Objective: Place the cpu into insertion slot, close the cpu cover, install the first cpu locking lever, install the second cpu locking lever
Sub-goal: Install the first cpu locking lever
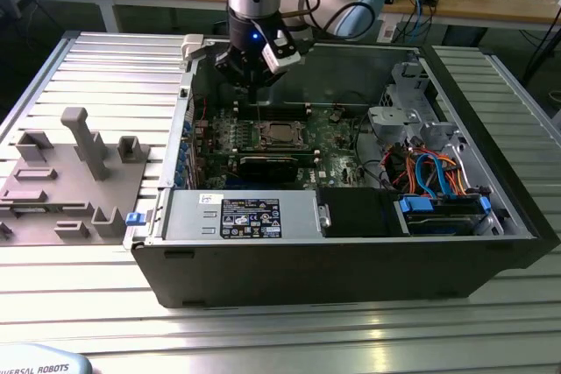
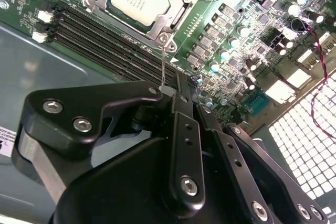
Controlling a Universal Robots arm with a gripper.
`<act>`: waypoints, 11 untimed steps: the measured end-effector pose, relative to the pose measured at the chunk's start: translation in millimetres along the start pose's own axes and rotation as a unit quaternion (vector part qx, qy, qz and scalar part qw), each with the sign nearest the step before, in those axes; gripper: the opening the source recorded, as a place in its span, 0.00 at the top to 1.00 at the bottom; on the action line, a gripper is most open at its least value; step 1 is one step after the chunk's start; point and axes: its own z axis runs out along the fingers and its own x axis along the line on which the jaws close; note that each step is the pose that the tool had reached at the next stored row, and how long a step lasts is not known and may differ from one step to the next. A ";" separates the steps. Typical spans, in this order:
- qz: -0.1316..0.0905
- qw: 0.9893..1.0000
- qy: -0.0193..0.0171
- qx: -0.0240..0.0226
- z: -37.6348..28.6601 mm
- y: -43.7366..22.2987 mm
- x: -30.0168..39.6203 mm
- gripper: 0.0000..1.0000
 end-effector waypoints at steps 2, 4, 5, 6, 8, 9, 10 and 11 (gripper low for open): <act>0.000 1.000 0.000 0.000 0.0 0.0 -1.2 0.89; 0.000 1.000 0.000 0.000 0.0 -0.1 -2.1 0.89; 0.000 1.000 0.000 0.000 0.1 -0.1 -2.5 0.89; 0.000 1.000 0.000 0.000 0.0 -0.1 -2.9 0.89; 0.000 1.000 0.000 0.000 0.0 -0.2 -3.9 0.89; 0.000 1.000 0.000 0.000 0.0 -0.2 -4.0 0.89; 0.000 1.000 0.000 0.000 0.0 -0.2 -4.4 0.89; 0.000 1.000 0.000 0.000 0.0 -0.2 -4.8 0.89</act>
